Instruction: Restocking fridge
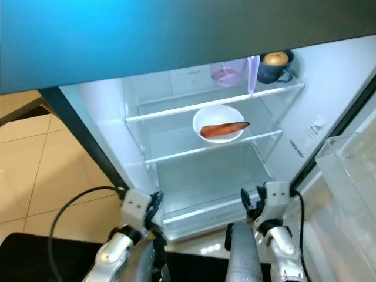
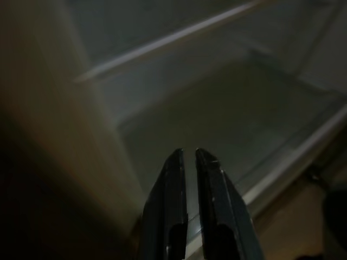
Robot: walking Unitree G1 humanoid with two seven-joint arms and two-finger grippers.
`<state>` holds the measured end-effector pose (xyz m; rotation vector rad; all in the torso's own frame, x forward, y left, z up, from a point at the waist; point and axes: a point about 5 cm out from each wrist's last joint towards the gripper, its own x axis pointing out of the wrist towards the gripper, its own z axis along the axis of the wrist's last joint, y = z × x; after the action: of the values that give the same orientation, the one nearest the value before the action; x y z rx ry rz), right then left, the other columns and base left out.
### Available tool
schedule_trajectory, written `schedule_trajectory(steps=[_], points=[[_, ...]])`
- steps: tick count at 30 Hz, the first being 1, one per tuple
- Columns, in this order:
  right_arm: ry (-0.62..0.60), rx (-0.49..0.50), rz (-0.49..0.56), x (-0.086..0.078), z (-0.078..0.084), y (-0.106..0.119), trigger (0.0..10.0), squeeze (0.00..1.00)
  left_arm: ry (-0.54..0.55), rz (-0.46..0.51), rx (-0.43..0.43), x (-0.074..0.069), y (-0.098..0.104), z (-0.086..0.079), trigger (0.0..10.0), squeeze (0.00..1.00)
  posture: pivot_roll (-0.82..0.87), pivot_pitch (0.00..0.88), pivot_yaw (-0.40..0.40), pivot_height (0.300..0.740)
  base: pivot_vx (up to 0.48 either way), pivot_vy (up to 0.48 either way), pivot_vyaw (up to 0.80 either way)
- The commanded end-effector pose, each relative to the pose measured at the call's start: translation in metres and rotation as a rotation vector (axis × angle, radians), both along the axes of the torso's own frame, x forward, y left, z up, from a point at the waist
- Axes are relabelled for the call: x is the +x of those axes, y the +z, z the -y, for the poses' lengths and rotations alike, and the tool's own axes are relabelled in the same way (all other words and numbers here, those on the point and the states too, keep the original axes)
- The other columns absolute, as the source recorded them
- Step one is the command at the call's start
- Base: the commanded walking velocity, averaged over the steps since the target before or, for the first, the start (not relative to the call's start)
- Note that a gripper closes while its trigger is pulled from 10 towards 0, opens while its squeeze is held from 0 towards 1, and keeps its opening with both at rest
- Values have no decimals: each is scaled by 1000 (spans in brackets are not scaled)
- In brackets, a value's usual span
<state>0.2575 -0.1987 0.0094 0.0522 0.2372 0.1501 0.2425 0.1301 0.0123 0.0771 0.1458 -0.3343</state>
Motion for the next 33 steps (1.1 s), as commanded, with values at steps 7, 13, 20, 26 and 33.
schedule_trajectory(steps=[7,13,20,26,33], points=[[47,-26,-171,-19,-15,-34,10000,0,231,-204,-8,-25,-36,-43,10000,0,-111,152,31,587,0,0,0],[63,-56,-273,-31,-18,-50,10000,0,252,-403,30,-55,-67,-48,10000,0,-109,142,29,587,0,0,0],[67,-65,-320,-37,-20,-57,10000,0,315,-482,30,-70,-79,-53,10000,0,-108,136,27,587,0,0,0],[36,-37,-367,-45,-20,-64,10000,0,384,-534,92,-87,-89,-67,10000,0,-102,130,22,587,0,0,0],[-45,1,-386,-50,-15,-68,10000,0,406,-633,123,-106,-102,-68,10000,0,-104,135,19,607,0,0,0]])
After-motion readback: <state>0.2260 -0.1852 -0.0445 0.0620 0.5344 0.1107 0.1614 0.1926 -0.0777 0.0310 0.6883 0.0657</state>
